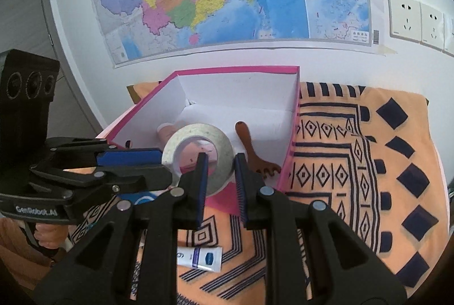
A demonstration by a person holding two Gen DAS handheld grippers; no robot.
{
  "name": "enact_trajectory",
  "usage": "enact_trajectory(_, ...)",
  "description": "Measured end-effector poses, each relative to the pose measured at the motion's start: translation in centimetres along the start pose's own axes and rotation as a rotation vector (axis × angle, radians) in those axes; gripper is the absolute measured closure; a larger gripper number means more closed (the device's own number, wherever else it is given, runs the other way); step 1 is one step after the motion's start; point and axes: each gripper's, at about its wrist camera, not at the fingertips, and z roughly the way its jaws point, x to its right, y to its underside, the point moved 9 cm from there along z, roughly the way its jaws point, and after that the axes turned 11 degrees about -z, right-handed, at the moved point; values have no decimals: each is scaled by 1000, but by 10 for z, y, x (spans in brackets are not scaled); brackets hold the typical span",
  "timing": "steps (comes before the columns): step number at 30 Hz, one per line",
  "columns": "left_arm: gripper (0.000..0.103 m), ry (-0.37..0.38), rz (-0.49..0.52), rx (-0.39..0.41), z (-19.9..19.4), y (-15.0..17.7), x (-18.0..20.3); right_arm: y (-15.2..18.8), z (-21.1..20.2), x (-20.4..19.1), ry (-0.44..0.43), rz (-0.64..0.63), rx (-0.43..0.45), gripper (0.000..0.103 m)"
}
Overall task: Organize rigid objects
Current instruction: 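Lift the tape roll with the right gripper and carry it over the box, then lower the tape roll into the magenta box and open the right gripper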
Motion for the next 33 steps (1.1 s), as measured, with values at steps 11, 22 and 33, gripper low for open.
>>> enact_trajectory(11, 77, -25, -36, -21, 22, -13, -19, -8, 24, 13, 19, 9, -33, 81)
enact_trajectory(22, 77, -31, -71, -73, 46, -11, -30, 2, 43, 22, 44, 26, -95, 78)
enact_trajectory(33, 76, -66, -65, -6, 23, -6, -39, 12, 31, 27, 76, 54, -79, 71)
